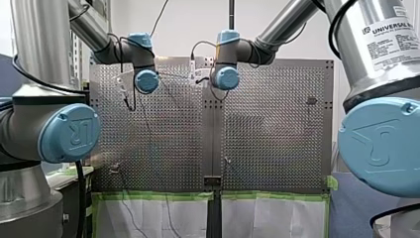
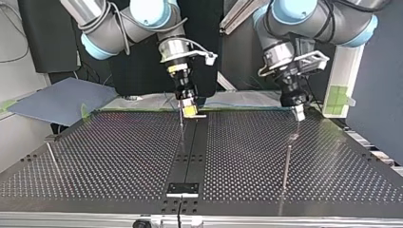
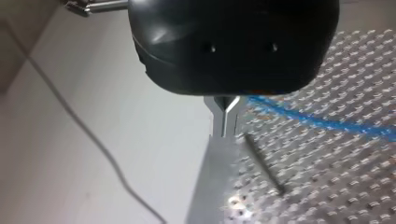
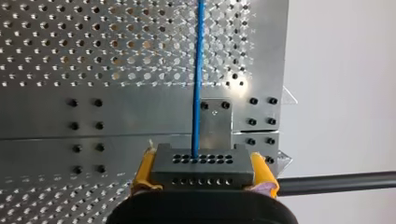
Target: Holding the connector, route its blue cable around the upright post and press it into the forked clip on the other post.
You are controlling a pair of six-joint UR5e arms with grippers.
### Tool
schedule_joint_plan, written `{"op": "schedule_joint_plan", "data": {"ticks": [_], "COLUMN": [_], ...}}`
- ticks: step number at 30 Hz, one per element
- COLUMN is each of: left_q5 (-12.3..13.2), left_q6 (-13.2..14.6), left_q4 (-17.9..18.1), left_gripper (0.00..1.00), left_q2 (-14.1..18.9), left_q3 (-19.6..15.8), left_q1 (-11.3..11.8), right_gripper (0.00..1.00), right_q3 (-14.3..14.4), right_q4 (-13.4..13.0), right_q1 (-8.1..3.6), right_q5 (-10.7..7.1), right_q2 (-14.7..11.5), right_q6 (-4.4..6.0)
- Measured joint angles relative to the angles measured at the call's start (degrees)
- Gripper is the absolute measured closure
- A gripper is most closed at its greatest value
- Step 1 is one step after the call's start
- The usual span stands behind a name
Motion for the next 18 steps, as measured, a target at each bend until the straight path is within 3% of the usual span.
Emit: {"op": "schedule_joint_plan", "data": {"ticks": [9, 18], "left_q5": [3.74, 8.1], "left_q6": [-0.84, -3.49], "left_q4": [-4.46, -8.76], "left_gripper": [1.0, 1.0], "left_q2": [1.68, 1.71], "left_q3": [4.47, 8.41], "left_q1": [4.43, 8.82], "right_gripper": [0.61, 0.61], "right_q3": [-3.92, -8.24], "right_q4": [3.93, 7.38], "right_q1": [-1.09, -1.51], "right_q5": [-1.34, -5.35], "right_q2": [0.05, 0.14], "right_q6": [0.11, 1.07]}}
